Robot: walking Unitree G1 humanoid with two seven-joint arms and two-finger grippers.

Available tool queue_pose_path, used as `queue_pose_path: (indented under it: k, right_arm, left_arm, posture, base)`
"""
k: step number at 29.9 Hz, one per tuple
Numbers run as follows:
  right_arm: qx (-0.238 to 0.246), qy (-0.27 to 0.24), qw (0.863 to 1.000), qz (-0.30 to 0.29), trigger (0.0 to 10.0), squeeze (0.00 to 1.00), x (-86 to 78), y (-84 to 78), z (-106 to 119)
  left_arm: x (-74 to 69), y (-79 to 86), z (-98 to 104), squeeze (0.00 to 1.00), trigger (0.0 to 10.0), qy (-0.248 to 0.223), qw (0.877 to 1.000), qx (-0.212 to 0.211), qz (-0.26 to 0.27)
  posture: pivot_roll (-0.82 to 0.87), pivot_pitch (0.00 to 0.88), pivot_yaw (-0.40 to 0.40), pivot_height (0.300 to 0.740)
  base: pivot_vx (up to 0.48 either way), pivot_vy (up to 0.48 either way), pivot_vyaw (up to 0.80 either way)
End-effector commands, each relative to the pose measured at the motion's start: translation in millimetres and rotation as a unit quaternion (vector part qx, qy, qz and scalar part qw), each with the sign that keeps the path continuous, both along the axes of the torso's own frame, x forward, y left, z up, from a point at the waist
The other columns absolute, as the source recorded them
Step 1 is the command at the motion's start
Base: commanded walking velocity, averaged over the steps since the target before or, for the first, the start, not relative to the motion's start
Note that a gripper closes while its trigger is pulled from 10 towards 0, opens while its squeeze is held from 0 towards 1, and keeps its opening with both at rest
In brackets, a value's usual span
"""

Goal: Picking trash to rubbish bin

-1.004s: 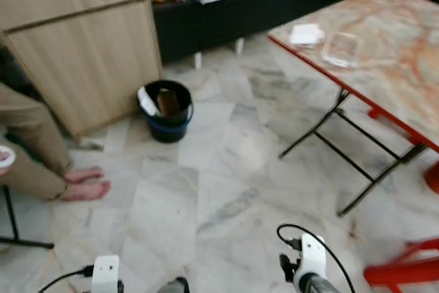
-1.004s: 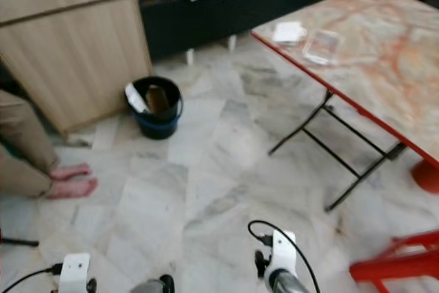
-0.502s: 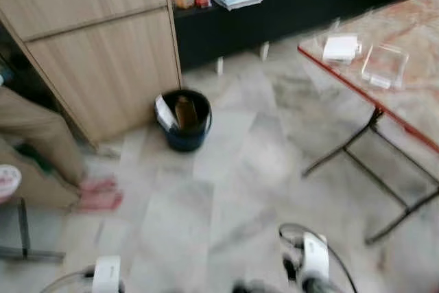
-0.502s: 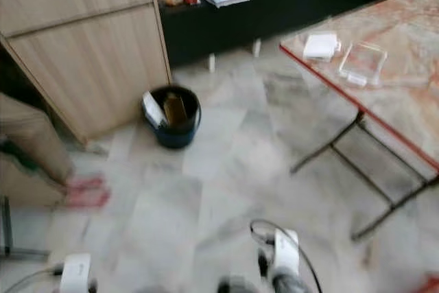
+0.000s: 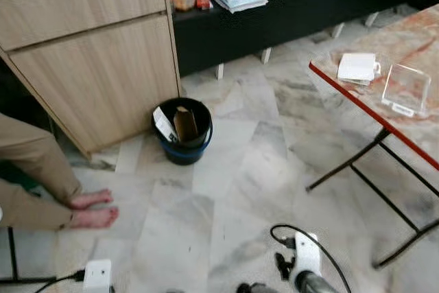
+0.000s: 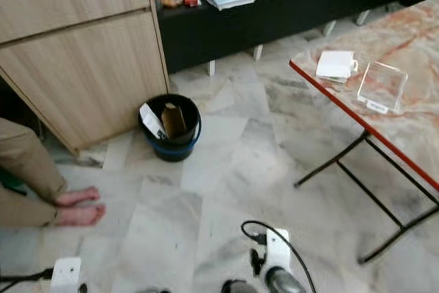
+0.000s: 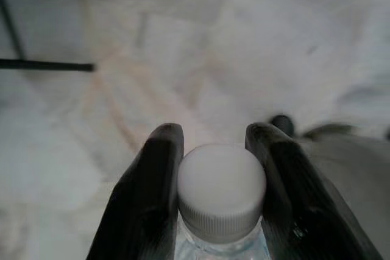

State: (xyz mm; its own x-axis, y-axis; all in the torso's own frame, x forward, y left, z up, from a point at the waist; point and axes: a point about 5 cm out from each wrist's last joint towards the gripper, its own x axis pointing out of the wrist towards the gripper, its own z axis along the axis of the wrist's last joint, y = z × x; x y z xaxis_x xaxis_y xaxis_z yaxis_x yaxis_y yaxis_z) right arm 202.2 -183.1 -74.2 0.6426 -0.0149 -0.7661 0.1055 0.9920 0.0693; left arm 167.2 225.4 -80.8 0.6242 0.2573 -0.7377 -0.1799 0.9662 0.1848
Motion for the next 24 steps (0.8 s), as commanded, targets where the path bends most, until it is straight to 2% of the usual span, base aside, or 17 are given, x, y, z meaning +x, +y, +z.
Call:
queue_pose_path:
  k: [1, 9, 24]
  right_arm:
    - [0.007, -0.001, 1.000, 0.001, 10.0, 0.00, 0.6, 8.6, -0.6]
    - [0.014, 0.001, 1.000, 0.014, 10.0, 0.00, 0.3, 15.5, -1.4]
    - [0.011, 0.009, 1.000, 0.020, 10.0, 0.00, -3.3, 17.8, -3.6]
  left_arm:
    - [-13.1, 12.3, -3.2, 0.00, 10.0, 0.023, 1.000, 0.013, 0.009]
    - [-11.3, 18.7, -0.8, 0.00, 10.0, 0.022, 1.000, 0.021, 0.006]
    - [-6.7, 21.8, 2.0, 0.00, 10.0, 0.018, 0.999, 0.026, -0.002]
  posture:
    - [0.10, 0.181, -0.044, 0.740]
    - [0.12, 0.158, -0.037, 0.740]
    - [0.14, 0.126, -0.017, 0.740]
  base:
    - [0.412, 0.000, 0.00]
    - [0.414, 0.000, 0.00]
    - [0.412, 0.000, 0.00]
